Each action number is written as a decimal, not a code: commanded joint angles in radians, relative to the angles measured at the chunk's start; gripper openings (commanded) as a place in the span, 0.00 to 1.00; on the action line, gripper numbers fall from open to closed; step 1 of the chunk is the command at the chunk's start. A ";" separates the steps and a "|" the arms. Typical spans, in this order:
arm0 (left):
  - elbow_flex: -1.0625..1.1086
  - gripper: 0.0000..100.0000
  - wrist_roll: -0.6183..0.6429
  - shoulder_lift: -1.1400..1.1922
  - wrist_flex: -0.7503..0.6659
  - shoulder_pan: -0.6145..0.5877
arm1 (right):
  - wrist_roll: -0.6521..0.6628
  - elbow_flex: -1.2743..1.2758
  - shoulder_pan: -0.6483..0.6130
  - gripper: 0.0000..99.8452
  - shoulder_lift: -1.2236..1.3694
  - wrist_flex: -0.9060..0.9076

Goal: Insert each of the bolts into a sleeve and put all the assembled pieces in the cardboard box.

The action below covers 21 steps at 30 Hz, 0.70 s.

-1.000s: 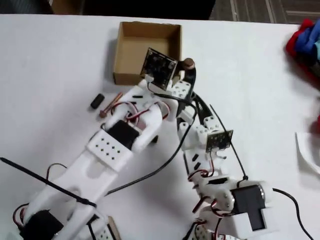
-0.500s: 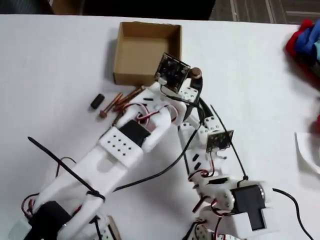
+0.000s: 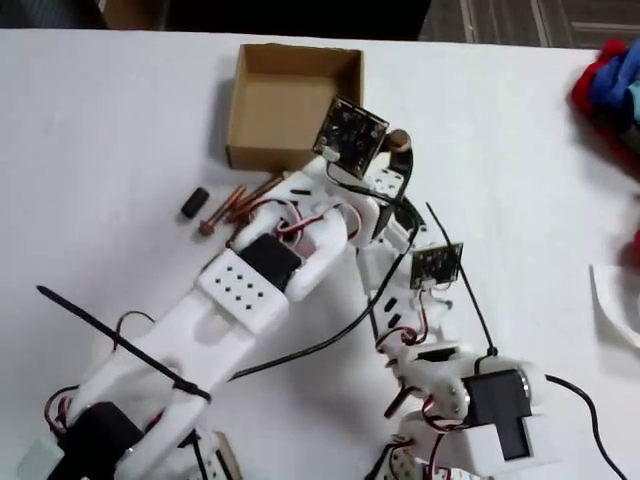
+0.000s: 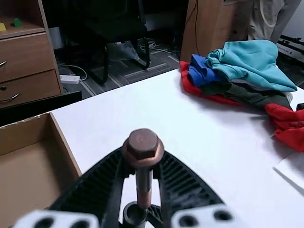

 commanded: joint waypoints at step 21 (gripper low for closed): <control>0.094 0.03 -0.003 -0.002 0.008 -0.031 | -0.003 -0.037 0.007 0.02 -0.039 -0.004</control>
